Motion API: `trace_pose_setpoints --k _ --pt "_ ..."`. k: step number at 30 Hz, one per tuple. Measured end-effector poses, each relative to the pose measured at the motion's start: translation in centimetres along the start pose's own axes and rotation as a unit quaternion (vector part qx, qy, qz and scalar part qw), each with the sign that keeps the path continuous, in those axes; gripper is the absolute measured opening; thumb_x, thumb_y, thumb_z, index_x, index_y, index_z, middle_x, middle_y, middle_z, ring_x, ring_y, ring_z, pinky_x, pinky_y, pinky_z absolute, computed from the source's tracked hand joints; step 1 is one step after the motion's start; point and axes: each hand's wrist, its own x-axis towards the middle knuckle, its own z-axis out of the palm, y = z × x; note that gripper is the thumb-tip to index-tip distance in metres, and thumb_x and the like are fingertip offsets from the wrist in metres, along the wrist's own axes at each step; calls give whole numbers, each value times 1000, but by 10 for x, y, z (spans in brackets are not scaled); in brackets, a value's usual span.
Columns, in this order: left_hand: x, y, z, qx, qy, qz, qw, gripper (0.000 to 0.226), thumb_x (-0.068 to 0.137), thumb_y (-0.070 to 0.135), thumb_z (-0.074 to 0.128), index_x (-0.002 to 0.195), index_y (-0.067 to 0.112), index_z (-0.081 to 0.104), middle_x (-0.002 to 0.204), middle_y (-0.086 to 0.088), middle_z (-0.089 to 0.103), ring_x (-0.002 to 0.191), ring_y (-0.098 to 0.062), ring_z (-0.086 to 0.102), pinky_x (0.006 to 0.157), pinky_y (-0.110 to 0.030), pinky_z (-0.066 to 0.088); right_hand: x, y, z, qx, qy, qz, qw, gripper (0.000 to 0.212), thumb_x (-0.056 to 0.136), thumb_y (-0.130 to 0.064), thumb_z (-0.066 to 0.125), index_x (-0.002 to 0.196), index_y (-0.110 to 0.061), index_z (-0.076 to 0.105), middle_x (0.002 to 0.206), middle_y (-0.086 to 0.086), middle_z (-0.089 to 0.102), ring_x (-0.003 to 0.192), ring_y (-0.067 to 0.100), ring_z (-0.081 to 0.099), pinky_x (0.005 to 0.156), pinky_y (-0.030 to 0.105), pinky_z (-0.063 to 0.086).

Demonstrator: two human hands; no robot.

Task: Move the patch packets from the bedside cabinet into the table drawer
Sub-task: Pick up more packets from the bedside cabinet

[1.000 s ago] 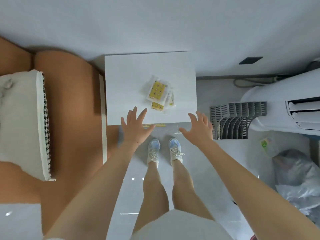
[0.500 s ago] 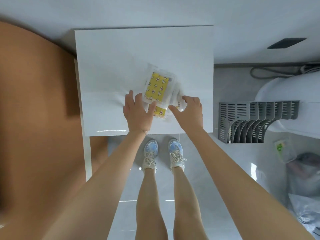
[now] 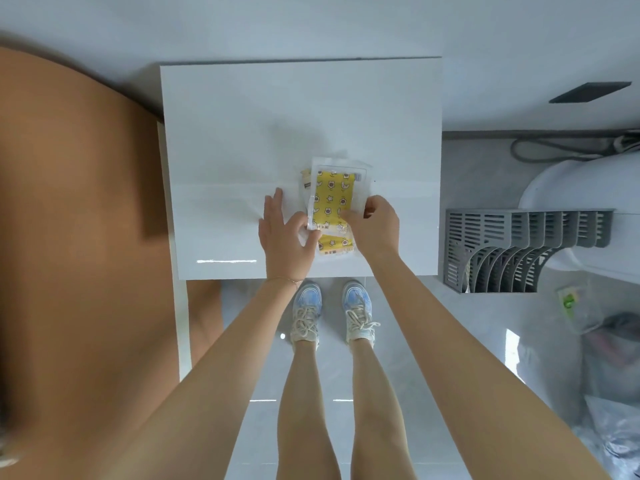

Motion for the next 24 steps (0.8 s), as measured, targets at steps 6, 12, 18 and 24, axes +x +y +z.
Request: trace_pose_setpoints --k 6,12,18,24 --pt "4 -1 -12 13 19 6 1000 33 87 28 64 111 7 58 145 -12 41 140 -31 29 109 -39 26 -5 12 -16 49 45 6 998 16 87 -6 62 94 -15 51 80 -8 55 66 3 51 55 13 39" --pt "27 15 -10 61 -18 20 998 69 80 44 68 137 14 43 144 -7 37 135 -28 27 106 -36 26 -13 36 -34 92 104 11 990 11 93 -10 51 99 -18 55 86 -4 62 73 10 59 65 25 51" --pt "25 15 0 162 -101 66 979 82 82 60 56 149 31 20 160 -9 -3 147 -30 -7 116 -43 3 -17 53 -44 112 155 6 982 18 96 -13 49 89 -24 60 83 -9 63 75 7 59 64 18 48" --pt "10 18 14 135 -95 63 984 76 87 58 52 149 28 21 160 -9 -6 147 -26 -11 116 -44 -4 -15 61 -46 119 175 18 977 11 95 -16 52 97 -15 63 82 -8 62 73 6 56 62 17 44"
